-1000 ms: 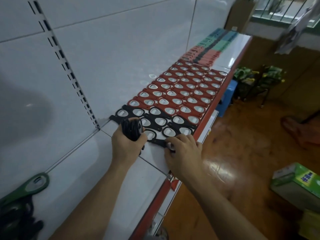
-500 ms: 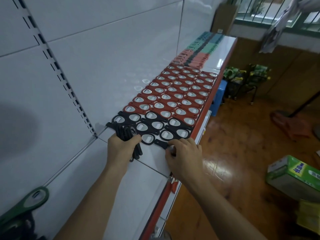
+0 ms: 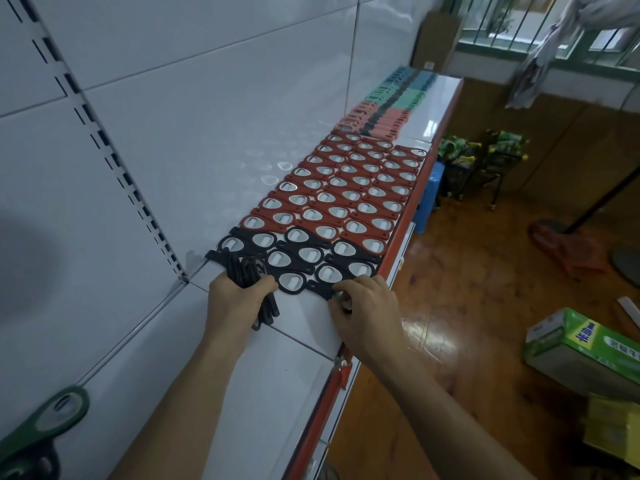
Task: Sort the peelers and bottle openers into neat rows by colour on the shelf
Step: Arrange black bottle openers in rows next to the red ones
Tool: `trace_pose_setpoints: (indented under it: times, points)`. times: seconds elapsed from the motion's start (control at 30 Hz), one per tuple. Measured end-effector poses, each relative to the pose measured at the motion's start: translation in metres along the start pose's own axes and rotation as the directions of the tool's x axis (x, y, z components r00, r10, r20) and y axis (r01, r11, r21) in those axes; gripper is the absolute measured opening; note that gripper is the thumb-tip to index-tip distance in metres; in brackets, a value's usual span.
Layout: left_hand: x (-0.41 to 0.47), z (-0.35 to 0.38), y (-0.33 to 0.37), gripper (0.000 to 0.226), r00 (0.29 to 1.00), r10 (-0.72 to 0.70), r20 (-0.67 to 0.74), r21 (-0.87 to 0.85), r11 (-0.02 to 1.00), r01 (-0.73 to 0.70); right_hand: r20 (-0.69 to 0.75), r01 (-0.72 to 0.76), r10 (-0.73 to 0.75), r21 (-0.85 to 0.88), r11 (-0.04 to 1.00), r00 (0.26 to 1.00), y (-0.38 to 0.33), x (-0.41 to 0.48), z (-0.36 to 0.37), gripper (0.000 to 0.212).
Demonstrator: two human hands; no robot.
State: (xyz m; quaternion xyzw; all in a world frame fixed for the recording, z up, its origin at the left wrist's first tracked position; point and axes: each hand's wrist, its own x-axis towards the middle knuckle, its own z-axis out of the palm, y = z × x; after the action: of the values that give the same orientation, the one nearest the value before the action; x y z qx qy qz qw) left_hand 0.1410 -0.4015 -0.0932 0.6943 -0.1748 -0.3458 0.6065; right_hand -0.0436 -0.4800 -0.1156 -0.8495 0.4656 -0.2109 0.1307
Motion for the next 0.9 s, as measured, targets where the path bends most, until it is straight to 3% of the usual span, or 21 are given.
trace_pose_setpoints:
  times: [0.07,0.13,0.23,0.3,0.43,0.57,0.7,0.9]
  points:
    - [0.0,-0.003,0.003,0.038,0.998,-0.045,0.037,-0.114,0.992,0.049,-0.061,-0.011,0.014,0.039,0.999,0.998,-0.003,0.001,-0.001,0.025]
    - [0.0,-0.007,0.006,0.035,0.988,-0.092,0.126,-0.284,0.951,0.125,-0.102,0.021,0.001,0.213,0.977,0.995,-0.014,0.004,-0.004,0.025]
    - [-0.002,-0.015,0.01,0.045,0.958,-0.094,0.272,-0.39,0.899,0.199,0.075,0.037,-0.093,0.547,0.836,0.993,-0.046,0.019,-0.009,0.03]
    - [-0.003,-0.021,0.012,0.046,0.958,-0.048,0.284,-0.388,0.908,0.16,0.131,0.077,-0.185,0.578,0.813,0.974,-0.065,0.029,-0.007,0.03]
    - [-0.004,-0.044,0.011,0.039,0.981,-0.053,0.184,-0.396,0.91,0.124,0.106,0.163,-0.262,0.55,0.819,0.959,-0.083,0.037,0.007,0.017]
    - [0.006,-0.078,0.003,0.037,0.988,-0.132,0.081,-0.492,0.857,0.155,0.023,0.172,-0.205,0.46,0.871,0.978,-0.092,0.039,0.027,0.015]
    - [0.006,-0.093,-0.005,0.04,0.984,-0.1,0.15,-0.624,0.762,0.173,0.039,0.264,-0.286,0.284,0.922,0.957,-0.099,0.044,0.051,0.017]
    - [0.0,-0.087,-0.007,0.029,0.984,-0.01,0.176,-0.642,0.757,0.123,-0.024,0.352,-0.351,0.079,0.933,0.936,-0.117,0.053,0.082,0.021]
